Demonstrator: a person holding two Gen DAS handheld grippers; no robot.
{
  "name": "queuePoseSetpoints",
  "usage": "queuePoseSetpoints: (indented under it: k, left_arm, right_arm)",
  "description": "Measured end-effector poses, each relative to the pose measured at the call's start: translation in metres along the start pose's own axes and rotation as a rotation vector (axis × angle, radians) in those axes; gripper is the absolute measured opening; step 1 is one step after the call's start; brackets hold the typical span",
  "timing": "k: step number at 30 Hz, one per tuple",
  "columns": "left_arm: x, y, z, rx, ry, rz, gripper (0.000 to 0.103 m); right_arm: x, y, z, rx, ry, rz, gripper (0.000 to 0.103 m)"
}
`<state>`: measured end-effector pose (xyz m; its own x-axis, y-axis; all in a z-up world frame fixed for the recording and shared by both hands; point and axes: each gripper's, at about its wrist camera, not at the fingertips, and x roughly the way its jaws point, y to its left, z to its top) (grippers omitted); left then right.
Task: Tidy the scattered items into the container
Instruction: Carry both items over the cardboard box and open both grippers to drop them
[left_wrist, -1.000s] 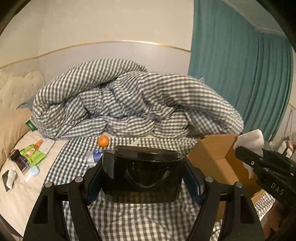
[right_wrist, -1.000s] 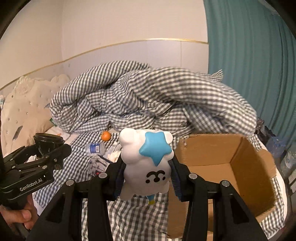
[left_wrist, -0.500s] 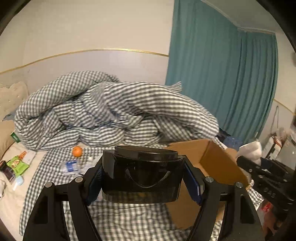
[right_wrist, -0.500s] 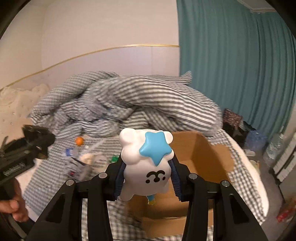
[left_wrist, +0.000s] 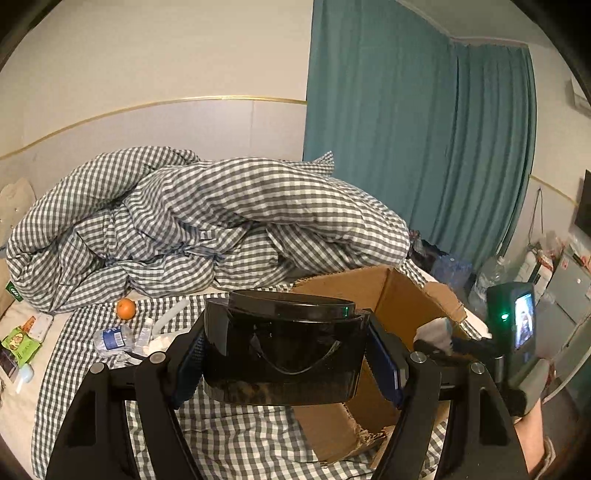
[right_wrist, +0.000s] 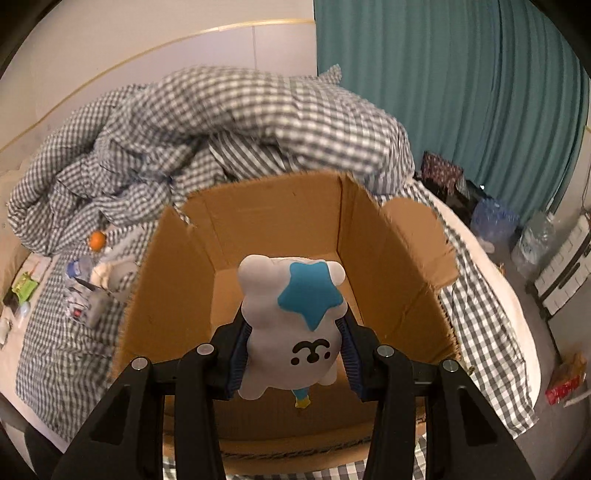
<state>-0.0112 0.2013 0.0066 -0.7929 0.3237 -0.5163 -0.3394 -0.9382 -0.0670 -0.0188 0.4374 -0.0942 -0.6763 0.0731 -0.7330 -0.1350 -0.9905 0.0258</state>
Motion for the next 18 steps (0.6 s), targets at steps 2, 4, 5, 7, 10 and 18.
queuePoseSetpoints:
  k: [2, 4, 5, 7, 10, 18]
  left_arm:
    - [0.005, -0.004, 0.000, 0.007, 0.008, -0.003, 0.078]
    - [0.011, -0.010, -0.001, 0.018, 0.017, -0.006, 0.078]
    - [0.013, -0.012, -0.001, 0.021, 0.020, -0.008, 0.078]
    - [0.020, -0.018, -0.002, 0.032, 0.029, -0.013, 0.078]
    - [0.028, -0.027, -0.003, 0.045, 0.038, -0.019, 0.078]
    - [0.051, -0.051, -0.002, 0.069, 0.063, -0.054, 0.078]
  right_arm:
    - [0.006, -0.003, -0.003, -0.001, 0.021, 0.001, 0.044]
    - [0.008, -0.005, -0.005, 0.002, 0.022, -0.016, 0.052]
    - [0.008, -0.005, -0.005, 0.003, 0.020, -0.020, 0.067]
    - [0.003, -0.008, -0.004, 0.008, -0.009, -0.020, 0.083]
    - [-0.011, -0.013, 0.000, 0.016, -0.062, -0.019, 0.086]
    - [-0.075, -0.037, 0.009, 0.098, -0.261, -0.026, 0.092]
